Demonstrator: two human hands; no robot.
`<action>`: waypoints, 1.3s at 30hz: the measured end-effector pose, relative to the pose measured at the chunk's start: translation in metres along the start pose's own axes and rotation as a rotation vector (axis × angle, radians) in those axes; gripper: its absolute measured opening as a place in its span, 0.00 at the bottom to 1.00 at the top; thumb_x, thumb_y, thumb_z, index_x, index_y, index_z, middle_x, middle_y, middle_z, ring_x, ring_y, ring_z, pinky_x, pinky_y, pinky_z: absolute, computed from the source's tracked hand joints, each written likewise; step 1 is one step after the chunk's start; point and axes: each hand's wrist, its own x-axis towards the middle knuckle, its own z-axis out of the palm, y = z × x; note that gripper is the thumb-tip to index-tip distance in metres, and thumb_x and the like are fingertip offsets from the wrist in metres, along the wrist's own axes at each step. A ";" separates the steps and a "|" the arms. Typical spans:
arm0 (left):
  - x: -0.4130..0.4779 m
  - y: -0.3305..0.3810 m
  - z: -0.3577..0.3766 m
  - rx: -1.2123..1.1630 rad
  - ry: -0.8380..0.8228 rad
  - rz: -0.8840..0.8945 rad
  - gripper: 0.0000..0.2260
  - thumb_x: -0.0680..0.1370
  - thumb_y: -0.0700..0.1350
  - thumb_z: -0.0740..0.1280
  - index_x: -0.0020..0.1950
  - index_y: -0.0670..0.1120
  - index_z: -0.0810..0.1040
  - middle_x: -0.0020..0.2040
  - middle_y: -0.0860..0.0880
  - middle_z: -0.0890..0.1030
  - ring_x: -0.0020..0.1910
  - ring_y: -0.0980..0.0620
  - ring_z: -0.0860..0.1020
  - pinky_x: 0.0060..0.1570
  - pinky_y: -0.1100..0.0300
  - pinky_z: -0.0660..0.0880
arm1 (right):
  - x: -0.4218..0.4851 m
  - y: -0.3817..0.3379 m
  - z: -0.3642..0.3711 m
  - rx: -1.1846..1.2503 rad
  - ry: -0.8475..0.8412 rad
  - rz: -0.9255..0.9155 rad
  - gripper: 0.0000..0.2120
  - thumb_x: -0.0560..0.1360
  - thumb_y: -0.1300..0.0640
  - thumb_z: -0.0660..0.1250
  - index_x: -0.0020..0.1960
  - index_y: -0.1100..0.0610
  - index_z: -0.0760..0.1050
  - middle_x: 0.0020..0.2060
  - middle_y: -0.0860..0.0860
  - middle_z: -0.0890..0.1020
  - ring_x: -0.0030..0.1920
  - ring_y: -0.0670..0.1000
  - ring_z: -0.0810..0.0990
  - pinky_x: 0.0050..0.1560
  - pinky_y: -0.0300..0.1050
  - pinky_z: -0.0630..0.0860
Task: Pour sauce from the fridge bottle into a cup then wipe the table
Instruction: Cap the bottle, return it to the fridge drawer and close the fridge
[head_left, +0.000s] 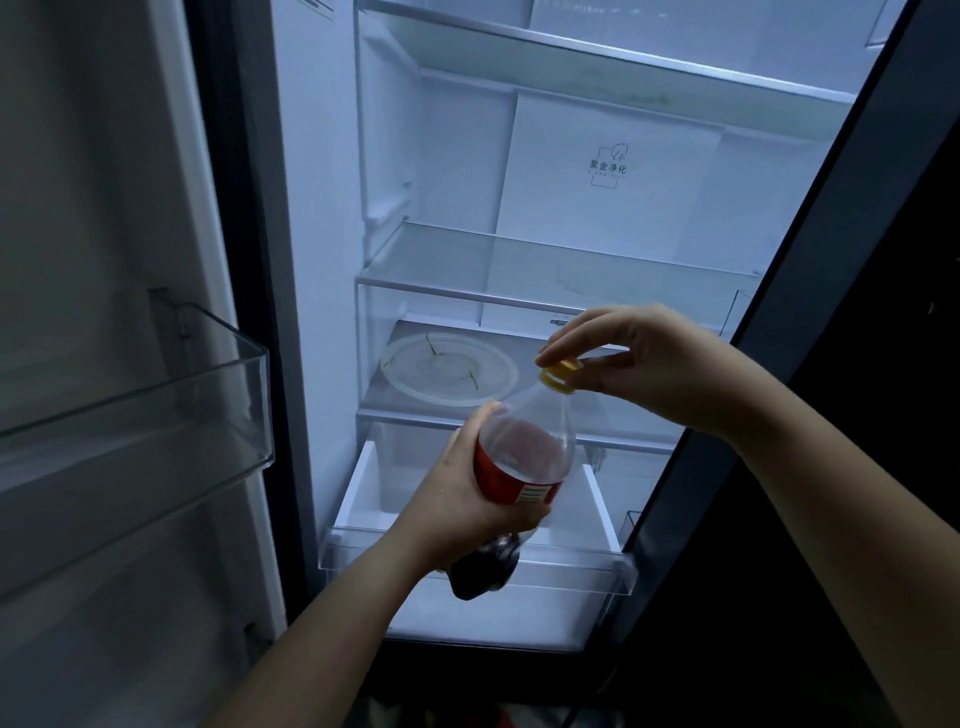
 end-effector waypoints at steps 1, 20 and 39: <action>0.000 -0.001 0.000 0.003 0.009 0.006 0.38 0.62 0.46 0.79 0.64 0.67 0.63 0.60 0.57 0.74 0.56 0.59 0.76 0.44 0.70 0.75 | 0.002 0.001 0.000 -0.005 0.000 -0.001 0.10 0.72 0.63 0.71 0.49 0.51 0.83 0.48 0.47 0.83 0.51 0.46 0.82 0.56 0.44 0.79; -0.002 -0.004 0.011 0.131 0.055 0.045 0.42 0.59 0.56 0.78 0.66 0.67 0.59 0.62 0.58 0.71 0.59 0.57 0.74 0.55 0.54 0.77 | -0.015 0.007 -0.017 0.044 -0.074 0.013 0.13 0.77 0.47 0.64 0.59 0.50 0.76 0.57 0.44 0.80 0.60 0.44 0.77 0.58 0.42 0.75; -0.001 -0.003 0.014 0.122 0.084 0.027 0.41 0.58 0.56 0.78 0.64 0.72 0.59 0.62 0.61 0.71 0.60 0.58 0.73 0.57 0.52 0.76 | -0.013 0.017 -0.003 -0.095 0.022 0.060 0.22 0.68 0.37 0.63 0.57 0.48 0.76 0.50 0.41 0.82 0.52 0.39 0.79 0.54 0.41 0.77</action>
